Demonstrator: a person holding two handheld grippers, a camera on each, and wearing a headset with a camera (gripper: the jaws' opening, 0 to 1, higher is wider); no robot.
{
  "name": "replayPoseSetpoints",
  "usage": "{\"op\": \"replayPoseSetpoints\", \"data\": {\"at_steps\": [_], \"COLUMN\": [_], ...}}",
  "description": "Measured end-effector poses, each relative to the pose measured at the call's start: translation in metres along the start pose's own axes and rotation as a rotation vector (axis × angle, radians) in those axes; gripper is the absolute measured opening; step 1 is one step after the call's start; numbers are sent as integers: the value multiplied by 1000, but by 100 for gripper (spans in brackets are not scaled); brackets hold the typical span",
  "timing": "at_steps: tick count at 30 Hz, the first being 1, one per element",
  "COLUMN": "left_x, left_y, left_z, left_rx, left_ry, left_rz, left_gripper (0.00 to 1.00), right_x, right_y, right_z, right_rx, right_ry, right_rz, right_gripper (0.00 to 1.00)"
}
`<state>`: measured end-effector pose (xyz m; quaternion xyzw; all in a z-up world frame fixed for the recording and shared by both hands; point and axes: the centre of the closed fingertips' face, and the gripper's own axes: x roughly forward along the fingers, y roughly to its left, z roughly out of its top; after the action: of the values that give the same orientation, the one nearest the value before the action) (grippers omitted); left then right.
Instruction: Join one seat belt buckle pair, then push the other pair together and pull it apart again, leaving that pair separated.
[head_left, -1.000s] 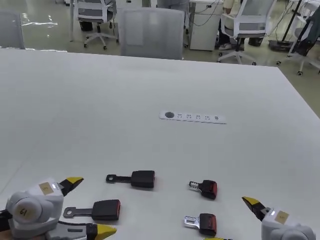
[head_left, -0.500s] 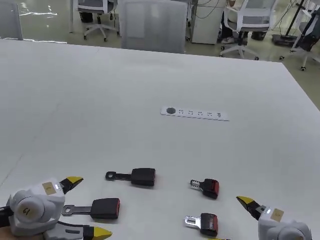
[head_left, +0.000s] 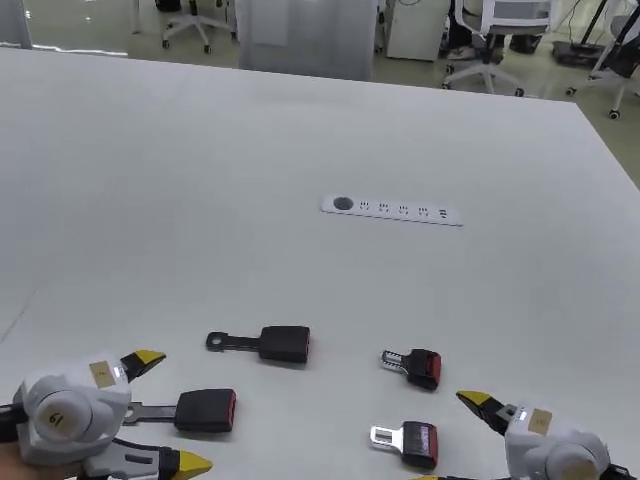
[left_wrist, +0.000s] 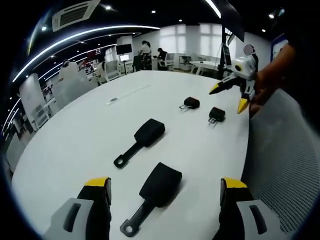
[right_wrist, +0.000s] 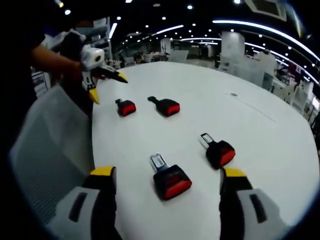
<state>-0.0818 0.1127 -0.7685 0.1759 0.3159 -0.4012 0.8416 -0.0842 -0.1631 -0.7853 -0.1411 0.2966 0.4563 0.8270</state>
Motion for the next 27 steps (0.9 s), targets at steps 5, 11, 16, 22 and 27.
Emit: {"op": "replayPoseSetpoints", "data": {"at_steps": [5,11,16,22,27], "left_x": [9,19,29,43,51], "left_y": [4,6,9,14,15], "left_z": [-13,-30,-35,-46,-50], "left_rx": [29,50,74,118,136], "left_ry": [50,106,128,175,202], "left_rz": [-28,-66,-90,-130,-163], "left_gripper": [88,85,81,75,70], "right_x": [8,19,25,31,33], "right_y": [1,5,6,4,2], "right_z": [-4,-8,-9,-18,-23], "right_rx": [0,-2,-2,-53,-72], "right_ry": [27,53,69,121,148], "right_rz": [35,72,113,149,173], "right_gripper": [82,78,74,70,65]}}
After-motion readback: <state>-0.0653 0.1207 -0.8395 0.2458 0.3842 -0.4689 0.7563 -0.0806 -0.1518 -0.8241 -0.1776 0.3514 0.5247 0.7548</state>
